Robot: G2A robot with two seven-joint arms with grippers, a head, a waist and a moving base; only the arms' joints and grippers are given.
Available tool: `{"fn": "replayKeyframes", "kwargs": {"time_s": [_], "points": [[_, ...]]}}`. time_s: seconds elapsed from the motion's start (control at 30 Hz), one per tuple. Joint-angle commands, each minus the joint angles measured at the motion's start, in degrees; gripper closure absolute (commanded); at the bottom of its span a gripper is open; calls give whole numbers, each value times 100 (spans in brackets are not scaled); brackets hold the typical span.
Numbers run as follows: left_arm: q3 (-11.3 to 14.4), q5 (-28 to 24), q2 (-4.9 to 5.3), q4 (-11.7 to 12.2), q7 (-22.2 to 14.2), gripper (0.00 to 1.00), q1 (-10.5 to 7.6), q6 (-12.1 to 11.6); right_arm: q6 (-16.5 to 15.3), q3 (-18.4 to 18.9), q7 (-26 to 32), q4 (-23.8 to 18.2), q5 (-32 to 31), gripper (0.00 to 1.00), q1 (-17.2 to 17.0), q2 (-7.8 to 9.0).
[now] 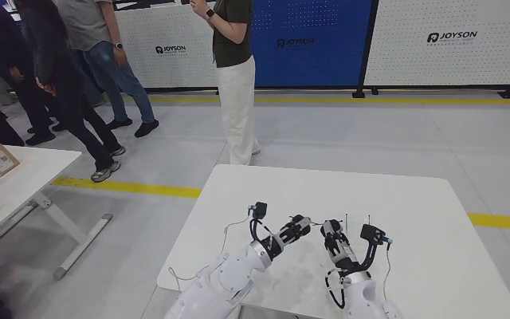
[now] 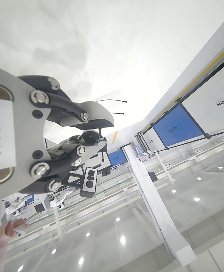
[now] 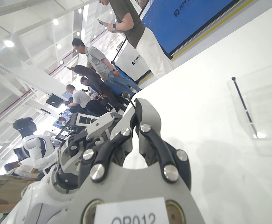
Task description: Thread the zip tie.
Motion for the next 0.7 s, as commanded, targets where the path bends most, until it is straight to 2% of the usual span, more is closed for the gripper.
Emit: {"fn": "replayKeyframes", "kwargs": {"time_s": [0.0, 0.2, 0.67], "points": [[-18, -12, 3, 0, 3, 88, 9, -6, 3, -2, -3, 4, 2, 100, 0, -1], [-43, -25, 7, 2, 27, 100, 31, -14, -2, -6, -1, 11, -12, 100, 5, -3], [-22, -59, 8, -73, -34, 100, 63, -115, -40, -42, 79, 31, -28, 100, 33, -7]]}}
